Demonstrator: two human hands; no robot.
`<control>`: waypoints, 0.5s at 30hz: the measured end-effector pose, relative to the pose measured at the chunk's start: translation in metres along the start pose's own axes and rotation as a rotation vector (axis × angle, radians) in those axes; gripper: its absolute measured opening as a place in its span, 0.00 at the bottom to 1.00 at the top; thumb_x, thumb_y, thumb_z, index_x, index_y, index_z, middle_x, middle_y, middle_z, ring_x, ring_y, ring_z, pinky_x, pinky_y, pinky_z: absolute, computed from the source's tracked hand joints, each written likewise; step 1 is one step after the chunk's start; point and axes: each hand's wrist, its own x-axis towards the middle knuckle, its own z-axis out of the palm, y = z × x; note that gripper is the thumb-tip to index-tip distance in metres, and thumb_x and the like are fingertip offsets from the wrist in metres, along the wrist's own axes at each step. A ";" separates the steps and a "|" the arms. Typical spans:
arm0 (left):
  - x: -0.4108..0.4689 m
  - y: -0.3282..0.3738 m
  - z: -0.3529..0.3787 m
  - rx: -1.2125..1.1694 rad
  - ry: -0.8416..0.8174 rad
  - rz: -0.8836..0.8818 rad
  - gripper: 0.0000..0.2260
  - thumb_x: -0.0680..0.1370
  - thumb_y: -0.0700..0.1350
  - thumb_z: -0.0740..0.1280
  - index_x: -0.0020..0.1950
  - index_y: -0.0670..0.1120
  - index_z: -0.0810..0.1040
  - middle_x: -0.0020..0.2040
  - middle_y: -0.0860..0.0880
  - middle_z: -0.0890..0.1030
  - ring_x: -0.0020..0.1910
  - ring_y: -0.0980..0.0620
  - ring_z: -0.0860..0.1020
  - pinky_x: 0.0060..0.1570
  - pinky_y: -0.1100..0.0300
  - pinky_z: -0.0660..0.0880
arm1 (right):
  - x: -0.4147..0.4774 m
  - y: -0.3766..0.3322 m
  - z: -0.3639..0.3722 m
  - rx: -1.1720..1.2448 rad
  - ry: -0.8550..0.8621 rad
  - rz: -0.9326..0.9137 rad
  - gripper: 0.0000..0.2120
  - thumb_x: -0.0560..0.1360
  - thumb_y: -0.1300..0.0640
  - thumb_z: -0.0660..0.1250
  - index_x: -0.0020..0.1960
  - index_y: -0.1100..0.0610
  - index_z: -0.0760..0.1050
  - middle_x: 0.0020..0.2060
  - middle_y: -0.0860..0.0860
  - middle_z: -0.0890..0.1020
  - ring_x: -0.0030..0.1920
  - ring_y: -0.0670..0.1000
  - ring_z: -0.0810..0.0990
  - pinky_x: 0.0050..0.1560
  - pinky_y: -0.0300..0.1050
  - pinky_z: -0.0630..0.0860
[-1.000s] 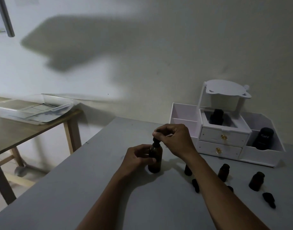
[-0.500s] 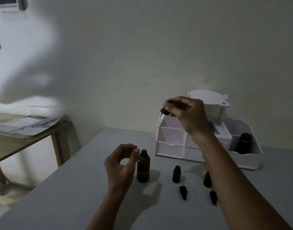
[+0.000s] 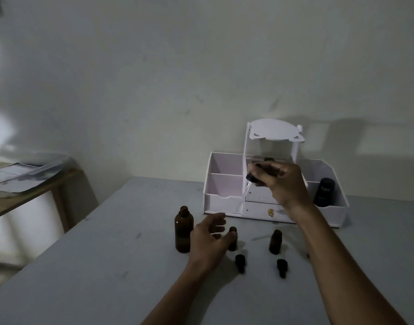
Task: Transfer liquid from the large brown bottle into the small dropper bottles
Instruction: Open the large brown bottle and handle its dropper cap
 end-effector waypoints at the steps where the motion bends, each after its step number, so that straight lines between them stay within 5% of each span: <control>1: 0.003 -0.003 0.001 0.014 -0.016 -0.004 0.24 0.73 0.44 0.77 0.68 0.49 0.77 0.57 0.54 0.81 0.54 0.59 0.80 0.46 0.72 0.76 | 0.000 0.004 0.000 -0.017 -0.012 0.006 0.02 0.74 0.60 0.74 0.45 0.55 0.85 0.37 0.50 0.87 0.40 0.49 0.87 0.49 0.51 0.84; 6: 0.008 -0.010 0.005 0.038 -0.088 -0.051 0.25 0.72 0.42 0.78 0.68 0.46 0.78 0.58 0.50 0.84 0.57 0.54 0.81 0.60 0.60 0.78 | 0.002 0.016 0.003 -0.035 -0.052 0.030 0.02 0.73 0.62 0.74 0.45 0.57 0.85 0.37 0.50 0.87 0.38 0.46 0.86 0.46 0.48 0.85; 11: 0.009 -0.015 0.005 0.028 -0.130 -0.063 0.22 0.73 0.40 0.77 0.66 0.46 0.78 0.53 0.56 0.82 0.49 0.63 0.80 0.43 0.76 0.75 | 0.002 0.024 0.006 -0.052 -0.086 0.044 0.02 0.74 0.61 0.74 0.45 0.56 0.85 0.36 0.49 0.87 0.38 0.46 0.86 0.44 0.42 0.84; 15: 0.010 -0.016 0.004 0.068 -0.134 -0.038 0.20 0.72 0.40 0.77 0.64 0.46 0.81 0.55 0.54 0.84 0.54 0.60 0.81 0.54 0.71 0.75 | 0.002 0.030 0.009 -0.060 -0.107 0.060 0.02 0.74 0.62 0.73 0.45 0.59 0.85 0.36 0.53 0.87 0.38 0.47 0.86 0.45 0.44 0.84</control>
